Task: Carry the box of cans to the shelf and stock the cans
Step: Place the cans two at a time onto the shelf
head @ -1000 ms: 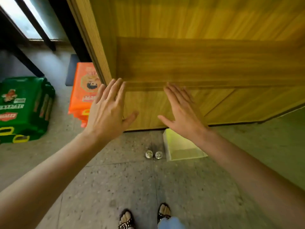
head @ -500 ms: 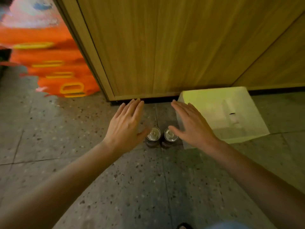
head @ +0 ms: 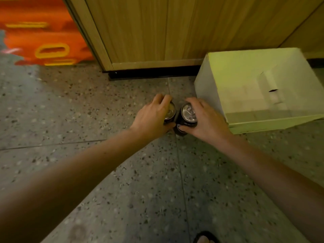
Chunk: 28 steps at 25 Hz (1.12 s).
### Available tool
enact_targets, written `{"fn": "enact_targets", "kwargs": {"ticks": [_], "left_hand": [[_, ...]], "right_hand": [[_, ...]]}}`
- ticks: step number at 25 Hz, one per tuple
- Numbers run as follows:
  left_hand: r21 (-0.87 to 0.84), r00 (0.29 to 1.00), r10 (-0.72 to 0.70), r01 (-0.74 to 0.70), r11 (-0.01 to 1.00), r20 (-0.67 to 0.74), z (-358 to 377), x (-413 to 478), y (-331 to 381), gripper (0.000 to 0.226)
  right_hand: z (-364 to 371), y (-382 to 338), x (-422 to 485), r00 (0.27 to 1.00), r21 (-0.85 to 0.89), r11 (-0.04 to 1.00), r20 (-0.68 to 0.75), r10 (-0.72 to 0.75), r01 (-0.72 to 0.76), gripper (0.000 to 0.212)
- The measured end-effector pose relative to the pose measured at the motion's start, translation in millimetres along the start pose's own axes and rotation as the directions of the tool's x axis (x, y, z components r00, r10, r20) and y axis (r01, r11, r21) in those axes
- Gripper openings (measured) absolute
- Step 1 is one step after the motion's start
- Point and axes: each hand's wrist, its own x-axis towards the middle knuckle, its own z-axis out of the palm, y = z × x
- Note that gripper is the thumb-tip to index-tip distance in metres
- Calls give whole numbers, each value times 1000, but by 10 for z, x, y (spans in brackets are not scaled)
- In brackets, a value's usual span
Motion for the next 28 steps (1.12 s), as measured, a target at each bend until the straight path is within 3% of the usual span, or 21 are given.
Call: {"fn": "enact_targets", "kwargs": {"ticks": [4, 7, 12, 21, 28], "left_hand": [[-58, 999, -12, 15, 998, 51, -248, -55, 54, 66], [-65, 997, -53, 57, 996, 63, -1005, -262, 288, 65], [-94, 996, -27, 35, 995, 82, -2942, -662, 977, 64], [-69, 990, 76, -85, 994, -117, -6876, -1338, 2279, 61], [-51, 960, 131, -148, 988, -249, -8810, -1529, 2913, 53]], "right_hand": [[-219, -130, -45, 1000, 55, 998, 7, 7, -8, 68], [-897, -470, -184, 1000, 59, 998, -1, 5, -5, 66], [-2720, -1386, -530, 998, 114, 993, -45, 34, -29, 65], [-6426, -3196, -892, 991, 188, 982, -133, 10, 15, 81], [-8255, -4047, -873, 957, 269, 957, -287, -31, 111, 93]]}}
